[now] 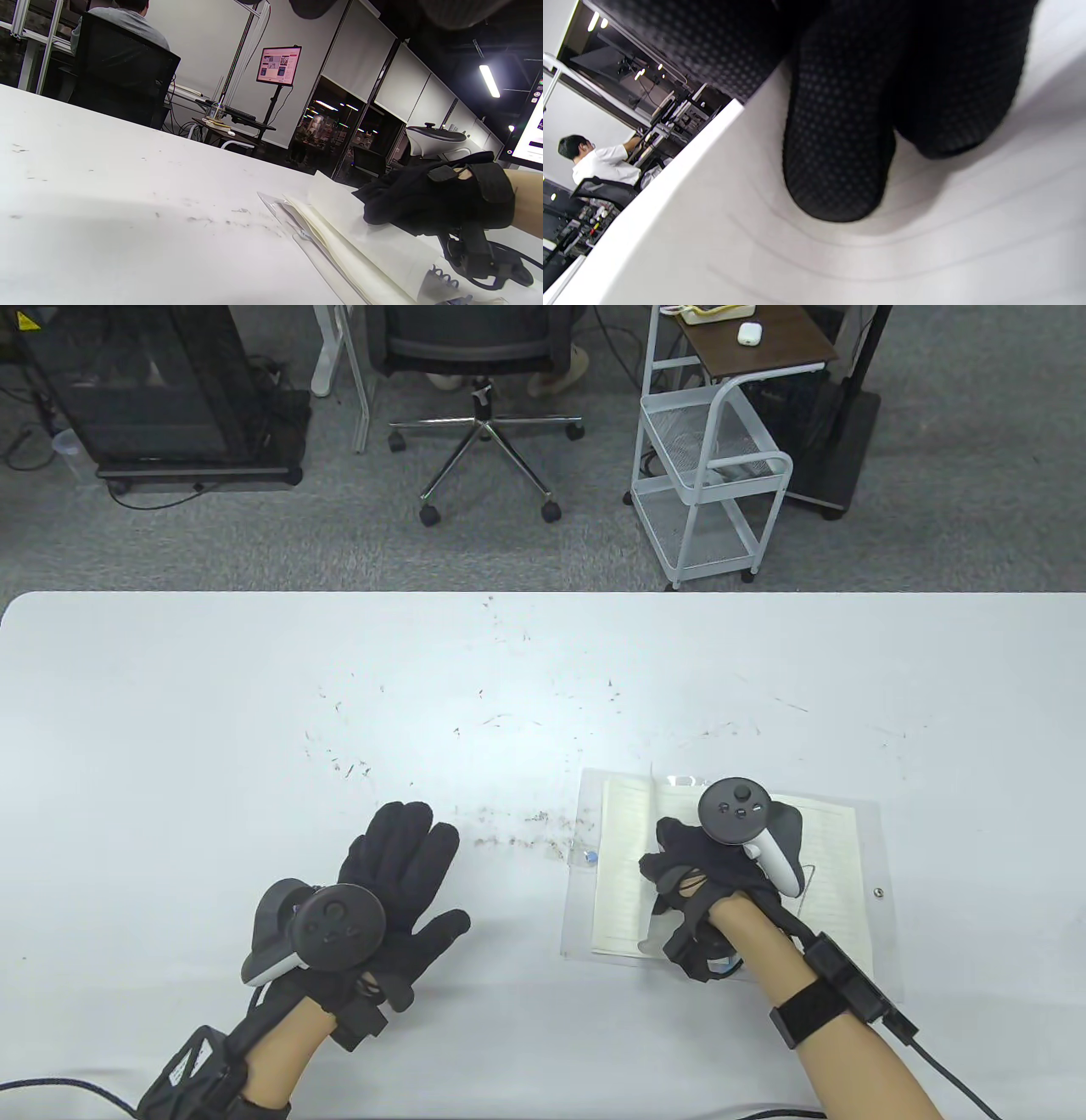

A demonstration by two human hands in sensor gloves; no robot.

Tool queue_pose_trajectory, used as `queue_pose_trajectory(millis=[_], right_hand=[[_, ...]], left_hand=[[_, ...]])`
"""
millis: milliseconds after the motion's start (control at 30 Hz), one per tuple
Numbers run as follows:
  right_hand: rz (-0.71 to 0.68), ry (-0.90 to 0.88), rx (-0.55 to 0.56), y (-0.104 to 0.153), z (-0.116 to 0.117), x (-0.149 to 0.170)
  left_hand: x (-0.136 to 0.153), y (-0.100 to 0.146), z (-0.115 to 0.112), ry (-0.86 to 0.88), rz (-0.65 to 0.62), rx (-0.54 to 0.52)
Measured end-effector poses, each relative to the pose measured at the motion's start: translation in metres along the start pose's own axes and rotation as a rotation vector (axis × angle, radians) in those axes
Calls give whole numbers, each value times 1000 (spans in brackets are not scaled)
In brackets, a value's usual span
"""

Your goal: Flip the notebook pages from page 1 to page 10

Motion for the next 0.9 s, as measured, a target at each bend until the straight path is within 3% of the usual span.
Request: queue_pose_trajectory(millis=[167, 367, 533, 667, 733, 900], right_hand=[[-16, -2, -34, 0, 10, -4], [-22, -30, -45, 2, 6, -2], [-57, -66, 60, 15, -31, 7], [-18, -87, 202, 33, -69, 34], [10, -59, 260, 38, -80, 46], [99, 107, 280, 53, -103, 79]], left_hand=[[-1, -1, -1, 1, 0, 6], [-1, -1, -1, 1, -1, 8], [-1, 0, 1, 0, -1, -3], [-1, 0, 2, -2, -6, -9], [-2, 0, 2, -3, -8, -12], [-2, 0, 2, -6, -7, -9]])
Point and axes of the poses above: the tracker on the back of each hand, its own x axis roughly to the little-finger side, its own y axis roughly from the fingertips to the wrist, z = x × y, the point moved 3 cm from there along -y, roughly from the wrist to the fingertips, and after that the axes turned 7 degrees about -z, right-handed, at the moved point
